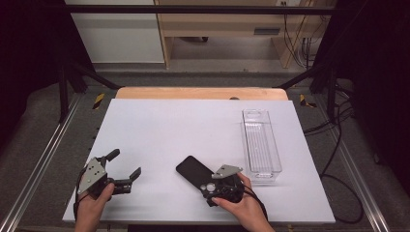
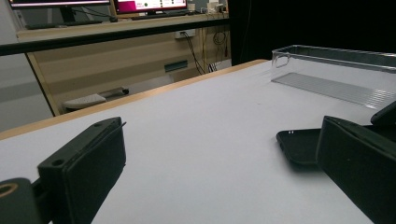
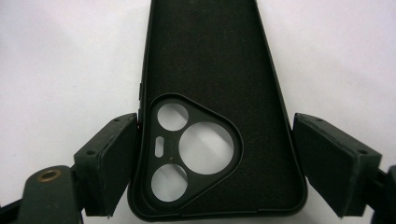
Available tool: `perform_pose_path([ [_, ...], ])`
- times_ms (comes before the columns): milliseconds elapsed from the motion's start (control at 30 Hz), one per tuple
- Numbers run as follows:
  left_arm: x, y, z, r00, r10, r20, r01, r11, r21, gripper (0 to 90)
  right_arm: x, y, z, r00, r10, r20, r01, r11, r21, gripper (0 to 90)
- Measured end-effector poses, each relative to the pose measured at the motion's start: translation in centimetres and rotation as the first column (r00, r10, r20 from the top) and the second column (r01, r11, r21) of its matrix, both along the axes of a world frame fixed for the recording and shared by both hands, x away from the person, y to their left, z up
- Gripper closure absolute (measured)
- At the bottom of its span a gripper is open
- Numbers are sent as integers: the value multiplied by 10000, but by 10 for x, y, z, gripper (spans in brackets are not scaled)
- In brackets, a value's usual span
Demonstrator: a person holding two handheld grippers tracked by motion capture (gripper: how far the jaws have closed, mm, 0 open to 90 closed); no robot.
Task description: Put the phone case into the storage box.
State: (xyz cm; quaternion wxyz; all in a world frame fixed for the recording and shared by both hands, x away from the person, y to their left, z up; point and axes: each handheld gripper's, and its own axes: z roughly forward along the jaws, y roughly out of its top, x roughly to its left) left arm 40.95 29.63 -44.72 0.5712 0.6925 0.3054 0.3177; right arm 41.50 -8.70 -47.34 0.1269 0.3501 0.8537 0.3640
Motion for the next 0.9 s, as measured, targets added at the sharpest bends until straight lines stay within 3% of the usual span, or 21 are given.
perform_pose_path([
  [300,-3,-6,1,9999,-100,118,98,9998,161,18,-1,-2,10,10000,23,32,-23,10000,54,175],
  [433,-7,-19,2,9987,-471,202,460,9975,529,19,3,-3,17,10000,96,7,-96,9999,39,175],
  [500,-11,-34,2,9955,-841,442,790,9912,1065,20,6,-4,23,9999,100,-64,-100,9999,46,175],
  [600,-14,-51,2,9911,-1282,362,1222,9830,1370,23,13,-2,37,9998,212,-18,-212,9998,-68,175],
  [733,-14,-69,3,9856,-1559,662,1407,9712,1922,34,23,0,58,9991,424,83,-421,9986,-315,175],
  [767,-14,-69,3,9856,-1559,662,1407,9712,1922,39,23,0,58,9991,424,83,-421,9986,-315,175],
  [800,-14,-77,9,9813,-1590,1083,1314,9653,2258,51,30,0,69,9987,510,53,-507,9979,-411,175],
  [900,-6,-88,19,9743,-1611,1577,1149,9567,2674,61,38,0,81,9982,593,36,-590,9965,-588,175],
])
